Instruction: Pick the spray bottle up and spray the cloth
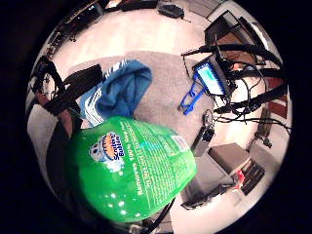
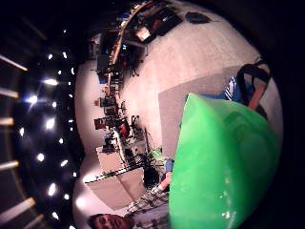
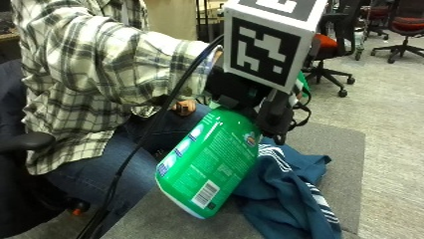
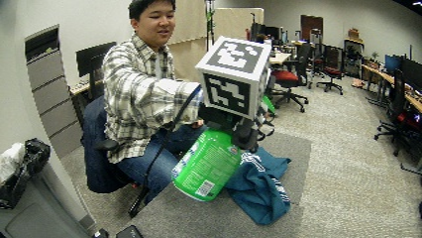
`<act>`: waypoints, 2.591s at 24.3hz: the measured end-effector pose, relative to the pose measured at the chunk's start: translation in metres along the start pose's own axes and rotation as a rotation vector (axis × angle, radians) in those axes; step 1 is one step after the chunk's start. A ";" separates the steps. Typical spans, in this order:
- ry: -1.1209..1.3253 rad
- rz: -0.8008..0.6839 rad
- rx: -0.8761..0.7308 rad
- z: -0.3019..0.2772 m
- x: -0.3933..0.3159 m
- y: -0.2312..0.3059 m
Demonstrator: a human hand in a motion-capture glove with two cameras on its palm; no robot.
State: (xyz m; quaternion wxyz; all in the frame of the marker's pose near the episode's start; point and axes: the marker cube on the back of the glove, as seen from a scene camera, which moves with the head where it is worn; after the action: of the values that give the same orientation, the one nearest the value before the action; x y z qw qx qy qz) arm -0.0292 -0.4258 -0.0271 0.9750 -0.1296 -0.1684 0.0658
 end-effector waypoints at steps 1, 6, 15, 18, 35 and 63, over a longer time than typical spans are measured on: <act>0.021 0.015 -0.018 0.004 0.001 -0.003; 0.124 0.083 -0.105 0.025 0.007 -0.016; 0.218 0.174 -0.211 0.053 0.016 -0.026; 0.191 0.169 -0.225 0.057 0.017 -0.024; -0.324 -0.221 0.192 -0.003 -0.031 0.023; -0.588 -0.461 0.207 -0.007 -0.092 0.066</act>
State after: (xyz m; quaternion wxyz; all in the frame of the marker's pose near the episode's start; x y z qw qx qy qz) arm -0.1183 -0.3803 -0.0803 0.8822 0.0349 -0.4579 -0.1040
